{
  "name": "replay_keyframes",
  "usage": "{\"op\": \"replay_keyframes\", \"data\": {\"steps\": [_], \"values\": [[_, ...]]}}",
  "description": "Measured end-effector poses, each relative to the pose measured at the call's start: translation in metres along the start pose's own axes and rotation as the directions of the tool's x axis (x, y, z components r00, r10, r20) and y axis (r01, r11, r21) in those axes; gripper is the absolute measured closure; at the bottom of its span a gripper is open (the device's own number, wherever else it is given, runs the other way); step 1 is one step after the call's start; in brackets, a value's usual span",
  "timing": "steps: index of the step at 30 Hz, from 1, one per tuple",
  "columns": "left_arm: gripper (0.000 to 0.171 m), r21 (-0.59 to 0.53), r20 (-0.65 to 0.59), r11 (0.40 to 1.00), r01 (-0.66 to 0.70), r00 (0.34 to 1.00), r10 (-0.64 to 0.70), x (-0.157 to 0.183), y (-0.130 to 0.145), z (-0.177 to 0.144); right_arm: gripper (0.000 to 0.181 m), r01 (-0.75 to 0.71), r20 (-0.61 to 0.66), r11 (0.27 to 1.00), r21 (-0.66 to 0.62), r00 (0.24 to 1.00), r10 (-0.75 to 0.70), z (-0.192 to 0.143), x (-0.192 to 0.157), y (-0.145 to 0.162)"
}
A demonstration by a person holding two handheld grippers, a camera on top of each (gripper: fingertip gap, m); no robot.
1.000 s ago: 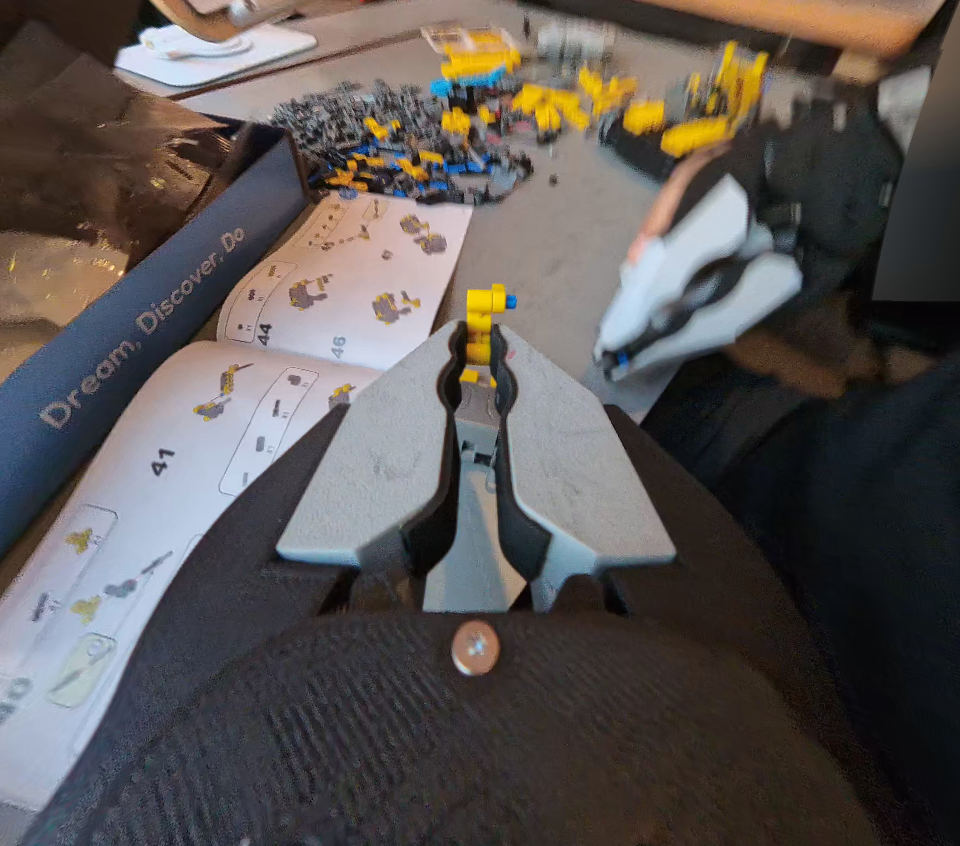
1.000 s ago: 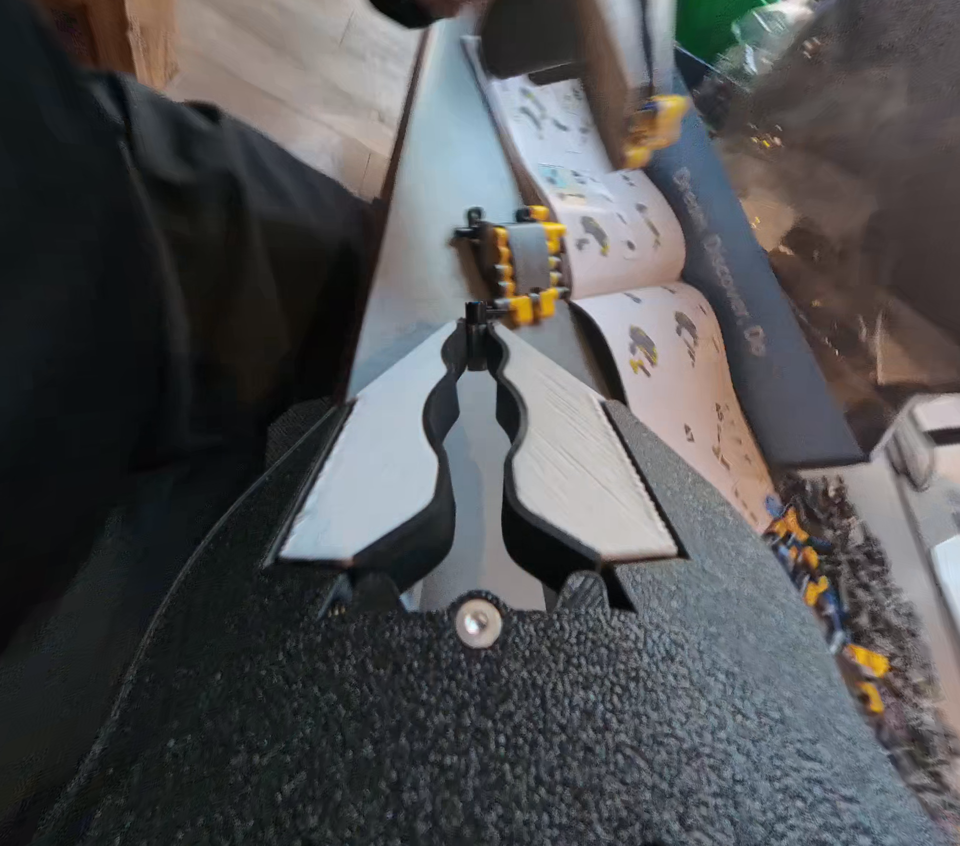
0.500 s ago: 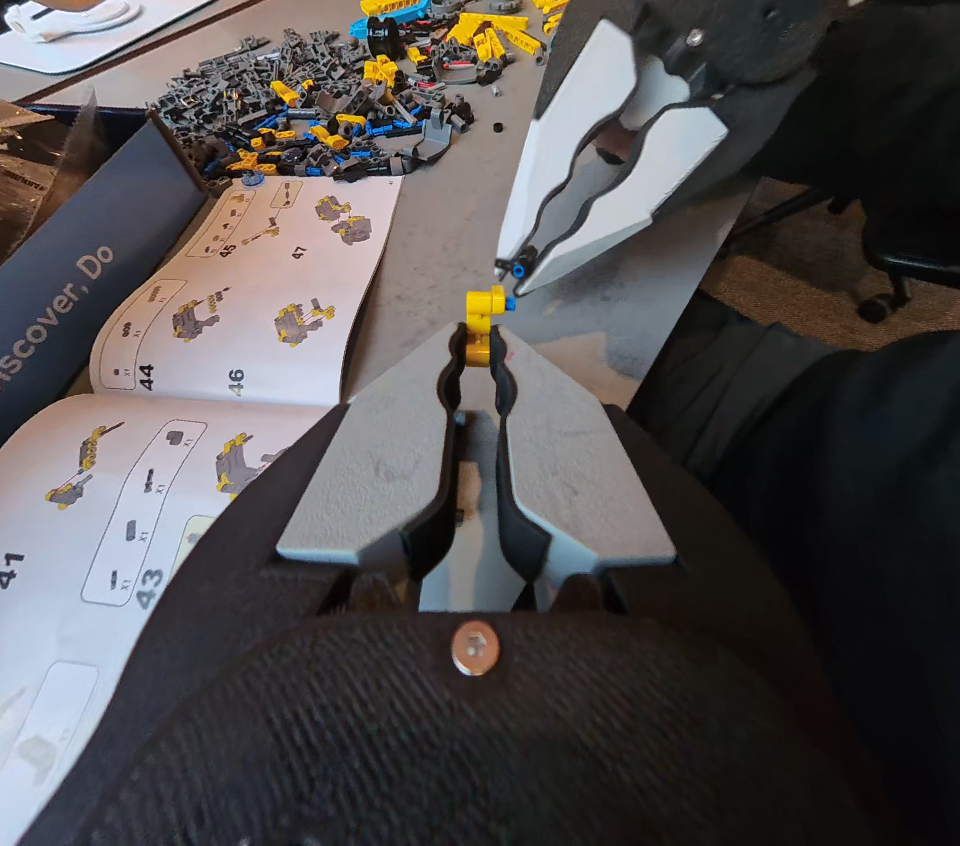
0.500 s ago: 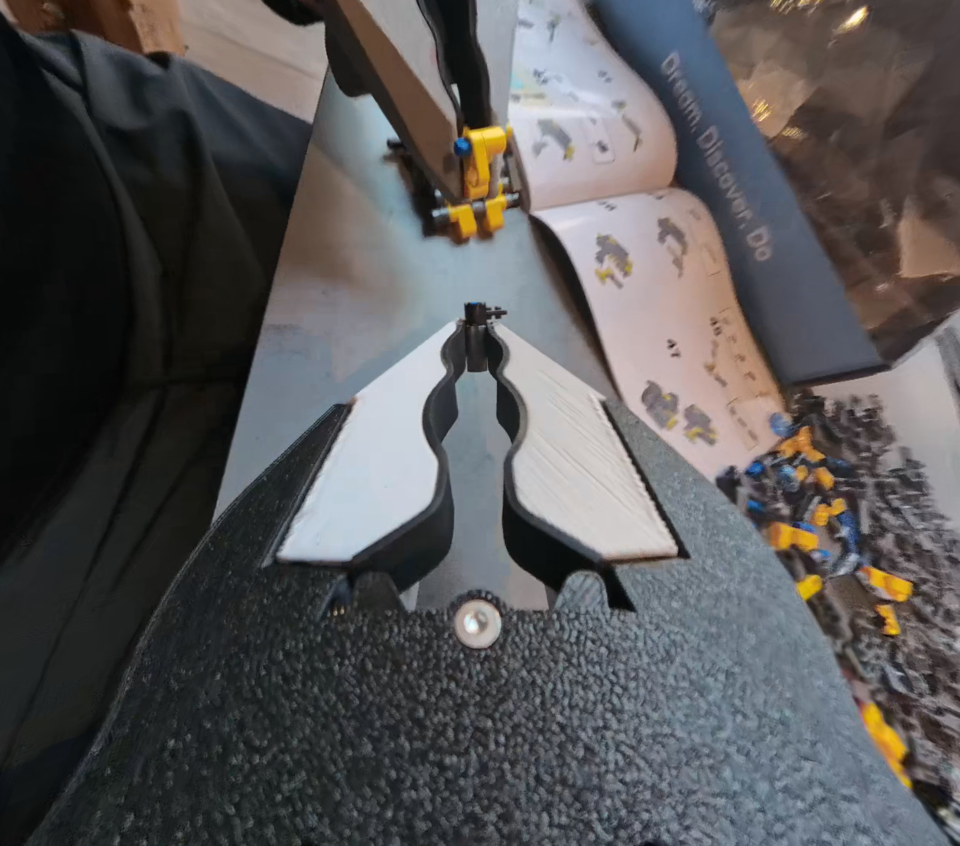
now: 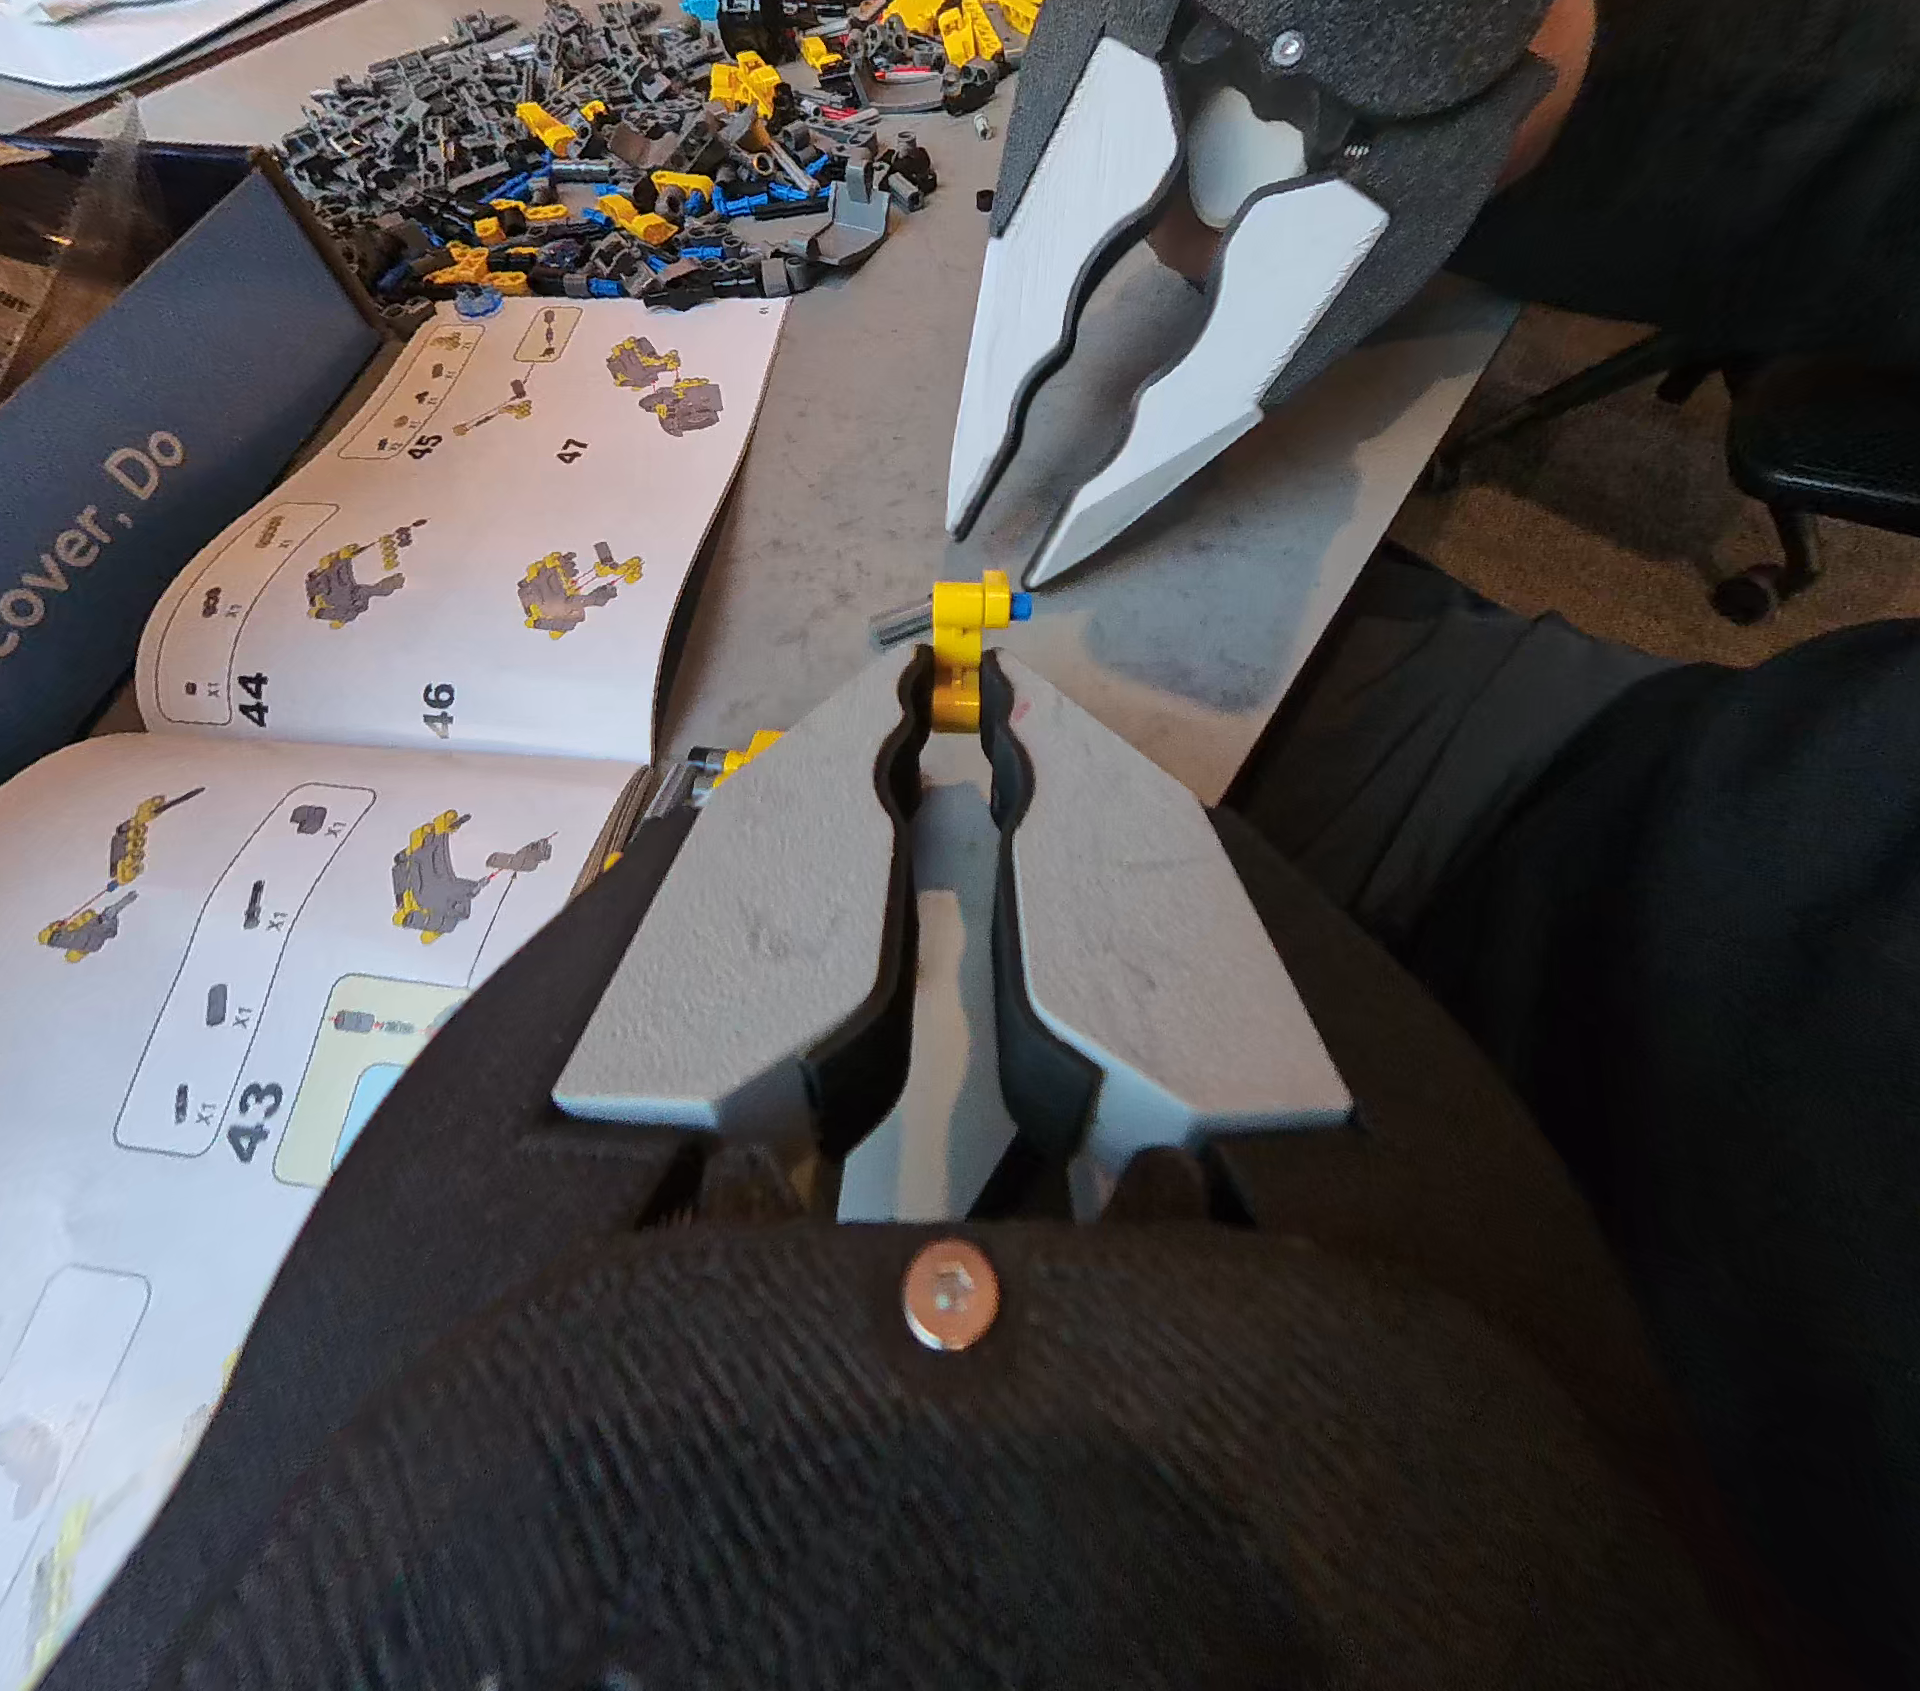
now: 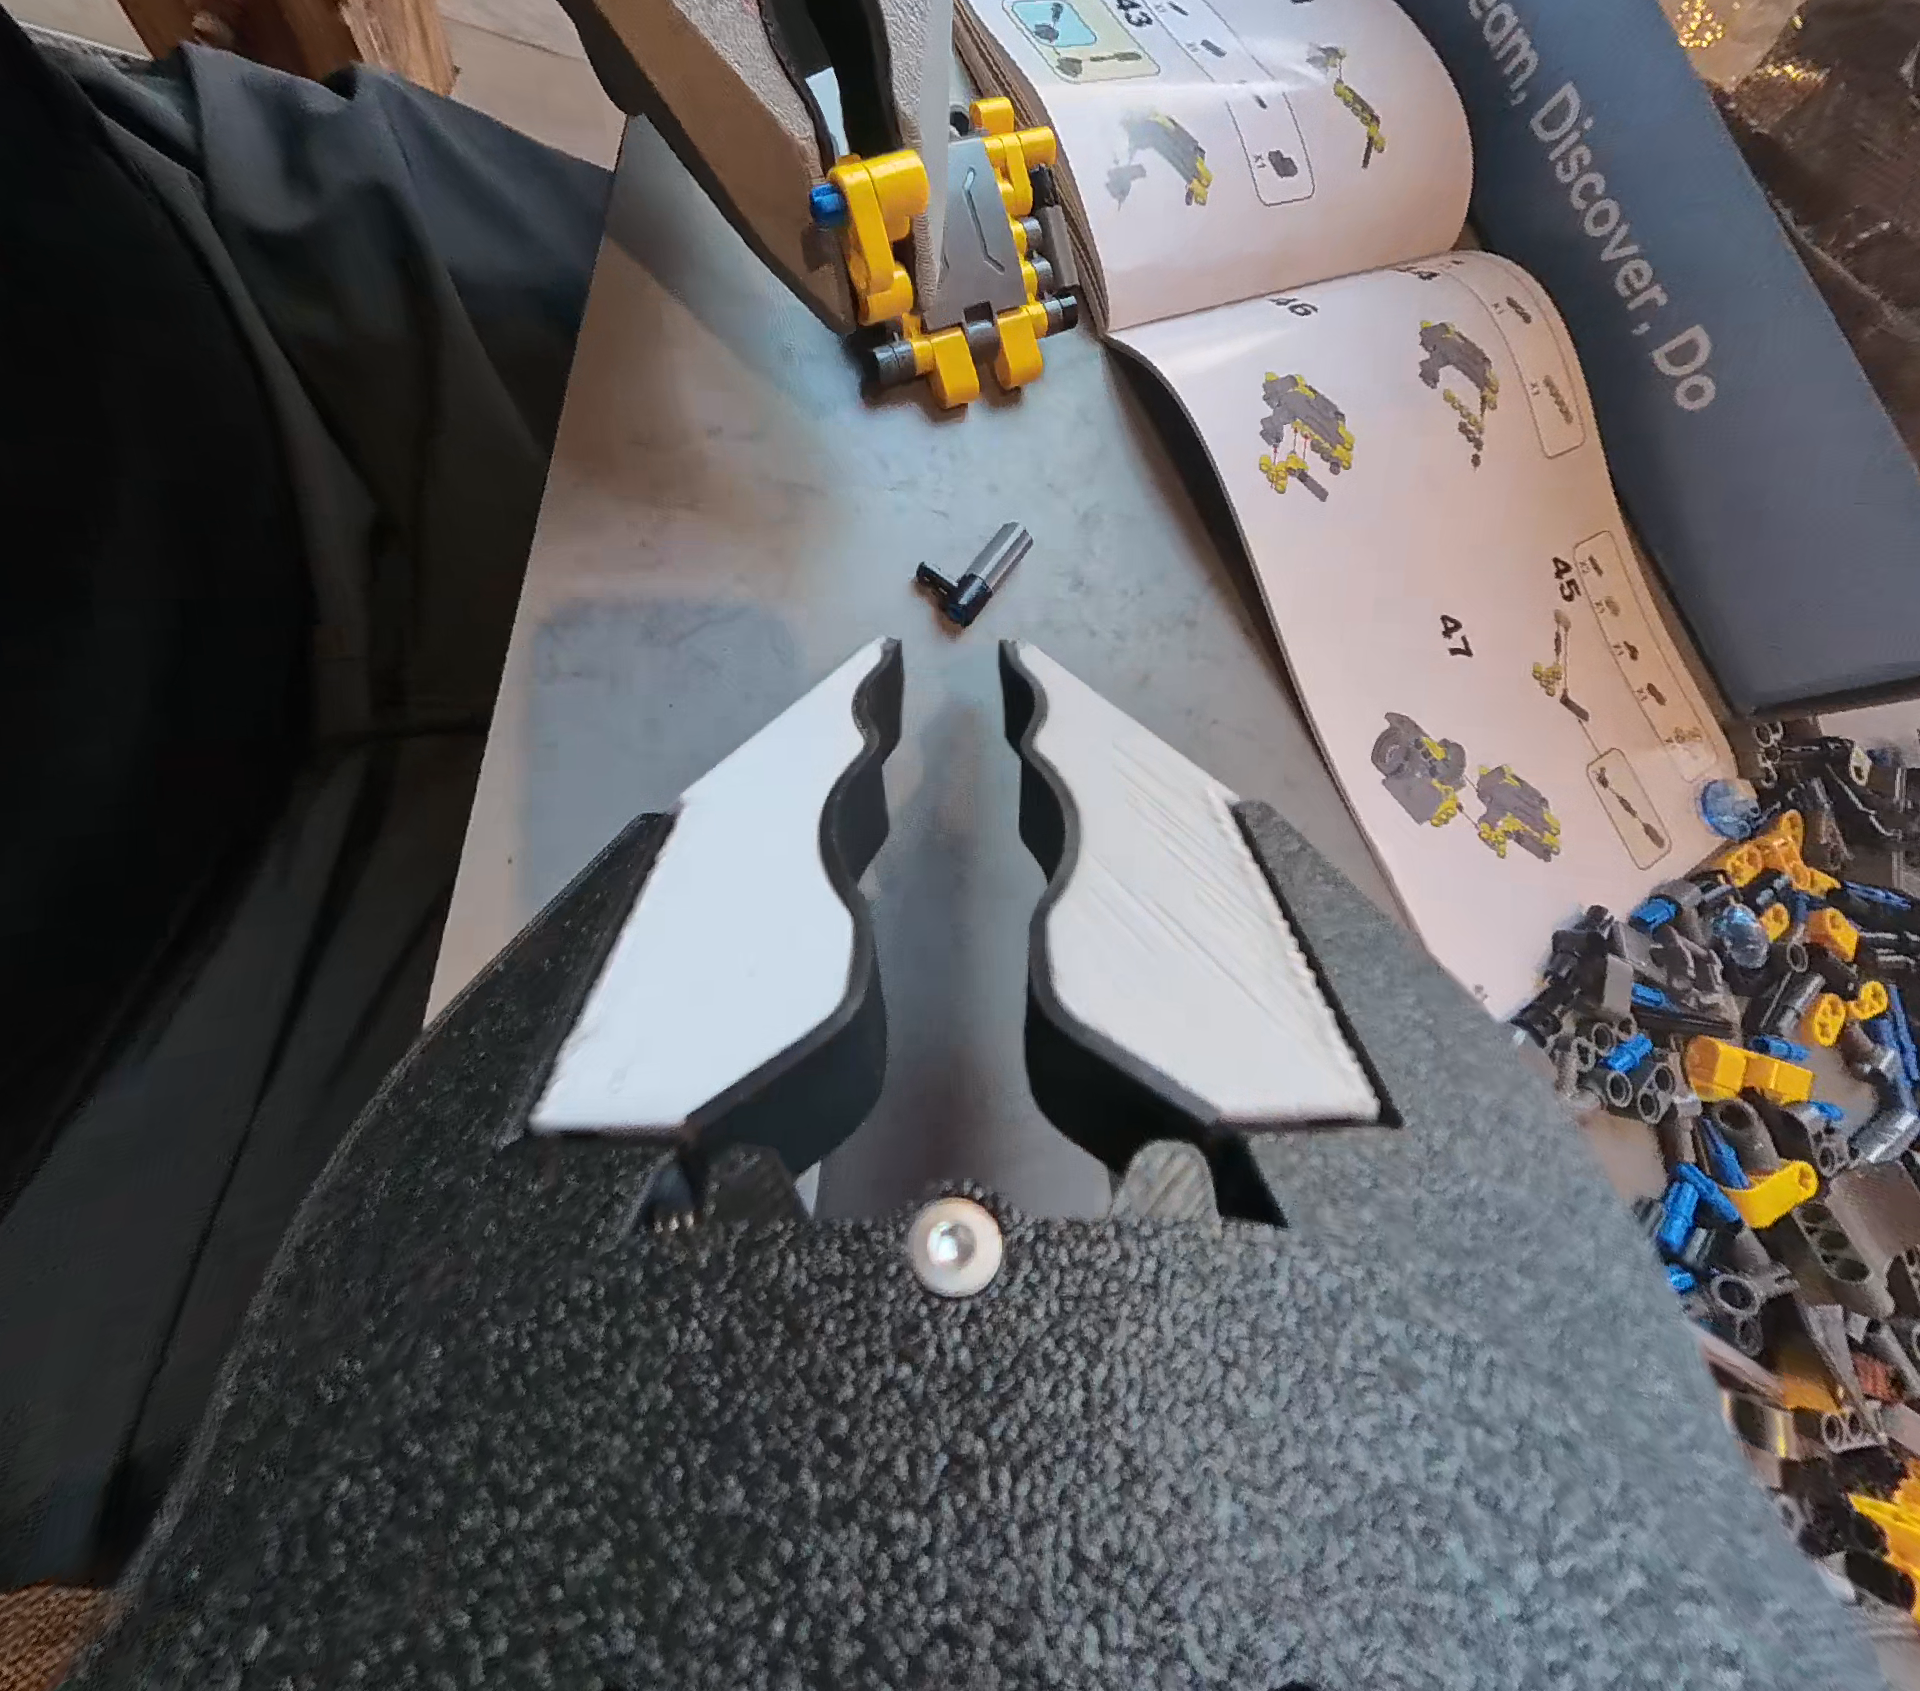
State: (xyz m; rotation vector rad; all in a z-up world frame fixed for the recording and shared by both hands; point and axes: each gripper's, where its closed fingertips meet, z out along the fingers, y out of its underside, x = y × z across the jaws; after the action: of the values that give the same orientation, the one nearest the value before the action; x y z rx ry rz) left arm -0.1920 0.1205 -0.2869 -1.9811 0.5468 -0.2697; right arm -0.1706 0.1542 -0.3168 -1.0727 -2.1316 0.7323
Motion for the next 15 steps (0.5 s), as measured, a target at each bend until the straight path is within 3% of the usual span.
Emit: {"op": "replay_keyframes", "data": {"steps": [6,12,15], "values": [[0.166,0.001,0.011,1.000,0.029,1.000,-0.029,-0.004,0.003,-0.003,0.155,-0.020,0.038,1.000,-0.012,0.999,0.021,0.004,0.008,-0.007],[0.166,-0.004,0.004,1.000,0.012,1.000,-0.012,0.000,0.003,-0.003,0.165,0.005,0.071,0.981,0.195,0.997,-0.019,-0.009,-0.011,-0.059],[0.166,0.002,-0.034,1.000,-0.012,0.999,0.012,0.007,0.003,-0.002,0.166,0.019,0.079,0.972,0.235,0.996,-0.039,-0.012,-0.019,-0.068]]}}
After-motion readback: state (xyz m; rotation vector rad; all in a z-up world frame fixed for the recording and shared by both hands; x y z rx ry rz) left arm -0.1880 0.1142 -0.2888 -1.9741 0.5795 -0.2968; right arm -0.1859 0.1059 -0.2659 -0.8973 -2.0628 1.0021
